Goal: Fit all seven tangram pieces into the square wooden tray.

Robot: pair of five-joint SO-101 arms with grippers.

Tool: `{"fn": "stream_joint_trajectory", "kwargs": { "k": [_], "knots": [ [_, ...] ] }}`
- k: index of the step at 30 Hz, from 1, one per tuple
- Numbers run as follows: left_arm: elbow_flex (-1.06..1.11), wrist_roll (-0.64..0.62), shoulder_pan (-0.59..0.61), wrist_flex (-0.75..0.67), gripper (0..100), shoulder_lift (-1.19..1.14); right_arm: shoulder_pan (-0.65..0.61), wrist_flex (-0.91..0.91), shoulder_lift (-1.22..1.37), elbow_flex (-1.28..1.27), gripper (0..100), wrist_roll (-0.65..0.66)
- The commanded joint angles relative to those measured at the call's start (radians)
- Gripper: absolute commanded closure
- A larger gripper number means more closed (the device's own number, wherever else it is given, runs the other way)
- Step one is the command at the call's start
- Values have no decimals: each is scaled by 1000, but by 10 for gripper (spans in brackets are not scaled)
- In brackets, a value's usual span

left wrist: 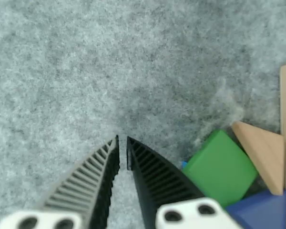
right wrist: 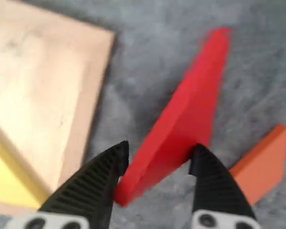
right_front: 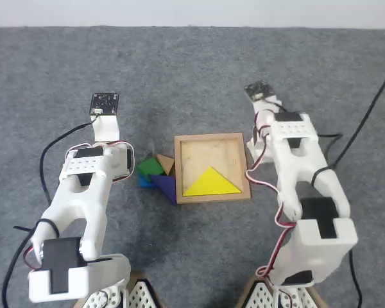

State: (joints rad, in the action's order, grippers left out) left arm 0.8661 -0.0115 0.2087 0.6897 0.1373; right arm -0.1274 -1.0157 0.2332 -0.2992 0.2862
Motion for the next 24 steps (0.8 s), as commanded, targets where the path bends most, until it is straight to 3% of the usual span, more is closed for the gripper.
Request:
{"fn": "stream_joint_trajectory", "kwargs": {
  "k": [1,13,24],
  "knots": [
    [-8,8,0,-17,972,6,1,-8,31,9,921,-12],
    [-8,8,0,-17,972,5,61,-24,-110,8,958,-120],
    [-8,8,-3,-17,972,5,51,-15,-133,15,921,-109]
  ]
}}
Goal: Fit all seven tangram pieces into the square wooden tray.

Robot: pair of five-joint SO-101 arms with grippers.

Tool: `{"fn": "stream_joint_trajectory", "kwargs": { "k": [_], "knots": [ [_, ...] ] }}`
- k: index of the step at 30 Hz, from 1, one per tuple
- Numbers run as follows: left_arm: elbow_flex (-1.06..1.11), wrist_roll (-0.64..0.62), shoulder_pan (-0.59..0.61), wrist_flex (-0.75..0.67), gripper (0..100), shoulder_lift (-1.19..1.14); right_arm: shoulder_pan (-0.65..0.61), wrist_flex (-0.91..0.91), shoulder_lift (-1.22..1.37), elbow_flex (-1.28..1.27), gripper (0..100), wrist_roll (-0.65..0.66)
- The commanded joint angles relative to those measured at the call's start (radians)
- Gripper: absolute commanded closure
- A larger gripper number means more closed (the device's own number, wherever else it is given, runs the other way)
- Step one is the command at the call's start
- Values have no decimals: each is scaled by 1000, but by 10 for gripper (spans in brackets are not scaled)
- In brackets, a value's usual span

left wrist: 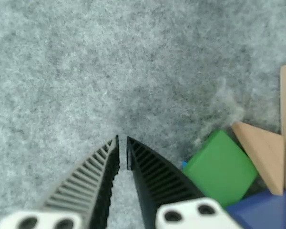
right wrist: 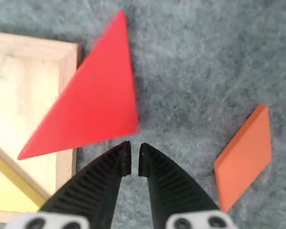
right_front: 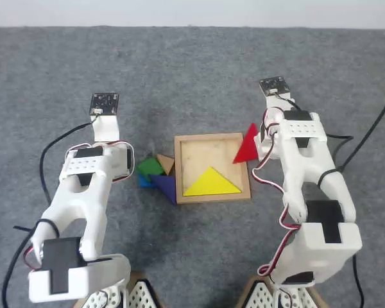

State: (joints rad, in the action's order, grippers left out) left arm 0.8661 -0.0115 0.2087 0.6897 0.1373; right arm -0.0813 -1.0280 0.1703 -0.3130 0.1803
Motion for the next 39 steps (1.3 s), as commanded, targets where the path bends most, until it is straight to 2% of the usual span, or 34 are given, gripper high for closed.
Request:
{"fn": "stream_joint_trajectory", "kwargs": {
  "k": [1,5,9,13,22,32,39],
  "knots": [
    [-8,8,-3,-18,972,5,4,-2,-70,29,902,-3],
    [-8,8,-5,-18,972,5,-31,-2,-73,54,820,-18],
    [-8,8,-6,-18,972,5,-116,-2,-58,143,766,-153],
    [-8,8,-3,-17,972,5,-133,42,25,253,768,-247],
    [-8,8,-5,-18,972,5,-206,-33,242,330,768,-187],
    [-8,8,-3,-20,972,5,-334,-117,226,327,768,-189],
    [-10,8,-5,-20,972,5,-433,-77,61,195,768,-190]
  ]
}}
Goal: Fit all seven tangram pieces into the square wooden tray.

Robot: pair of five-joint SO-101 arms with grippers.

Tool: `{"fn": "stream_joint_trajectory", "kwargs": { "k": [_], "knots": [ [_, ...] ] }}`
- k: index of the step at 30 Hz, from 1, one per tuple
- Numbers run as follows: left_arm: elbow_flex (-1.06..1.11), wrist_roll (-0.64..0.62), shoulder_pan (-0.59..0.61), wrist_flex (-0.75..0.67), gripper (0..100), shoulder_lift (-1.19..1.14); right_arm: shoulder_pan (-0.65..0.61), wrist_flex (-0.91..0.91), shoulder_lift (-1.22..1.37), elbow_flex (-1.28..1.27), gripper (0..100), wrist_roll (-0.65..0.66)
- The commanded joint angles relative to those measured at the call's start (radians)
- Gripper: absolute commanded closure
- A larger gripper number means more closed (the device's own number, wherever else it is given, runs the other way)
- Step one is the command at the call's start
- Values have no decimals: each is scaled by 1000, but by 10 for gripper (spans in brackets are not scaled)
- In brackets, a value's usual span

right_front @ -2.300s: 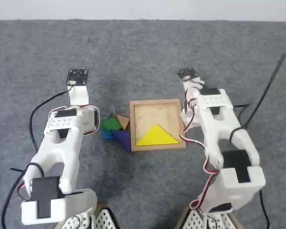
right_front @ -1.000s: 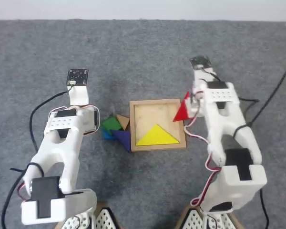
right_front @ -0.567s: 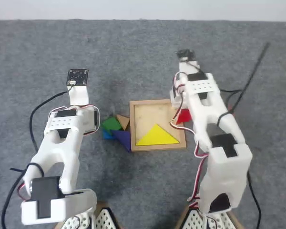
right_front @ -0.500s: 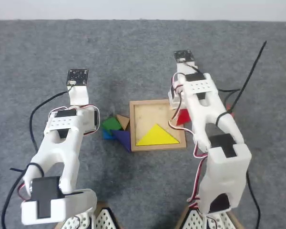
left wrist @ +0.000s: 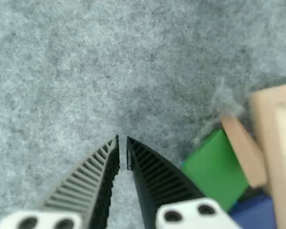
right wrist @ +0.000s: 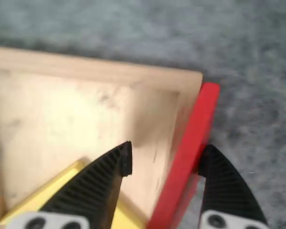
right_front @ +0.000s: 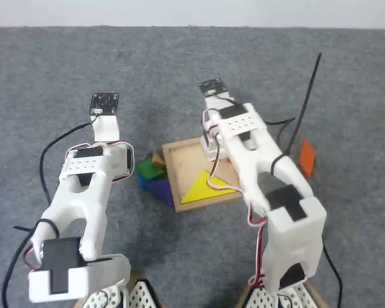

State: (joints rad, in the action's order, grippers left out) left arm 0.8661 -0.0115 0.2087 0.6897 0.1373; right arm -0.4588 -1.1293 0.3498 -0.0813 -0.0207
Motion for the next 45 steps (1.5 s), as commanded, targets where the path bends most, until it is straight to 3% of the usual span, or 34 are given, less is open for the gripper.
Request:
{"fn": "stream_joint_trajectory", "kwargs": {
  "k": [1,6,12,20,33,45],
  "knots": [
    [-10,8,-5,-20,972,5,-67,42,-150,-68,768,11],
    [-10,8,-3,-20,972,5,-90,84,-294,-187,772,12],
    [-10,9,-2,-20,972,5,-41,85,-317,-230,930,14],
    [-8,9,-3,-20,972,5,-21,21,-326,-253,879,15],
    [-8,9,-5,-20,972,5,21,-19,-320,-354,880,80],
    [-8,9,-3,-21,972,5,-157,76,-318,-356,880,98]
  ]
}}
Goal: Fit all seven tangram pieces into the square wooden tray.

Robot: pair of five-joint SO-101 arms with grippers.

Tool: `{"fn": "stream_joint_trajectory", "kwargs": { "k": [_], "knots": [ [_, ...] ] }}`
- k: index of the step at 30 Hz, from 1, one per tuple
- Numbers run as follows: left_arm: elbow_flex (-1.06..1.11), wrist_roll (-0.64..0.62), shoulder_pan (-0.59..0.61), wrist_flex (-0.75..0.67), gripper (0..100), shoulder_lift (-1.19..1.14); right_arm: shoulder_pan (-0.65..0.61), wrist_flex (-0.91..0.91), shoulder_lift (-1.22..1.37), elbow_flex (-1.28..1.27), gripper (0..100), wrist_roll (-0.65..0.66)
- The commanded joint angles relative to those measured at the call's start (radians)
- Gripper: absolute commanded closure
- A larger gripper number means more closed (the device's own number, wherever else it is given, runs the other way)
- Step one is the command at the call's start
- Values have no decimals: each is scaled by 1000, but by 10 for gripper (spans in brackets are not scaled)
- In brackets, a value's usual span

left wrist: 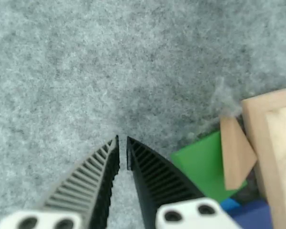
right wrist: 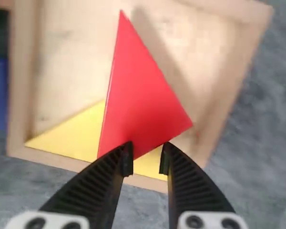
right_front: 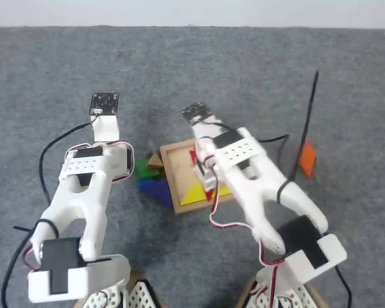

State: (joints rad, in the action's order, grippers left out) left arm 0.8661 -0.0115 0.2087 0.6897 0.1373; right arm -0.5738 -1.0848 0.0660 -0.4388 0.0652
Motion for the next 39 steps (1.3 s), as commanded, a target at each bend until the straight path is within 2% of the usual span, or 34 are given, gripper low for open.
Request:
{"fn": "stream_joint_trajectory", "kwargs": {
  "k": [1,9,12,17,26,30,35,39],
  "knots": [
    [-8,9,-3,-21,972,5,-51,39,-35,2,880,12],
    [-10,9,-2,-21,972,5,-61,84,-28,8,880,9],
    [-10,9,-2,-21,972,5,-88,88,16,38,879,-31],
    [-10,9,-2,-21,972,5,-157,44,127,169,879,-58],
    [-12,9,-2,-21,972,5,-156,-27,202,301,880,-170],
    [-12,9,-2,-21,972,5,-125,-44,96,287,879,-173],
    [-12,9,-2,-21,972,5,-58,-38,-154,169,876,-166],
    [-12,9,-2,-21,972,5,-18,-30,-312,52,876,-103]
  ]
}}
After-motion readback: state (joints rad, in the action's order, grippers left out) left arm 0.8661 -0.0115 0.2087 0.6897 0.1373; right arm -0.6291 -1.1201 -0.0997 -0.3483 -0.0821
